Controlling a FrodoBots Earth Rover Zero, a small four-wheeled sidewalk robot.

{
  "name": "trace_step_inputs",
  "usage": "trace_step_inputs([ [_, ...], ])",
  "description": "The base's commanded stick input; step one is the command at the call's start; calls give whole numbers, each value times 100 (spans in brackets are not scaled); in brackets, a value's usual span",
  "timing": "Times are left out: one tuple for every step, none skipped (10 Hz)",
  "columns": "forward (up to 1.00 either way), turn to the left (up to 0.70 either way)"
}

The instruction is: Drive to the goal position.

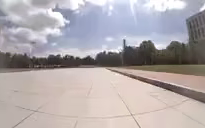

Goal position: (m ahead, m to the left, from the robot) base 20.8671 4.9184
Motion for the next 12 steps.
trace_step_inputs([
  [70, 0],
  [70, 0],
  [70, 0],
  [70, 0],
  [70, 0],
  [70, 0],
  [70, 0],
  [70, 0],
  [70, 0],
  [70, 0],
  [70, 0],
  [70, 0],
])
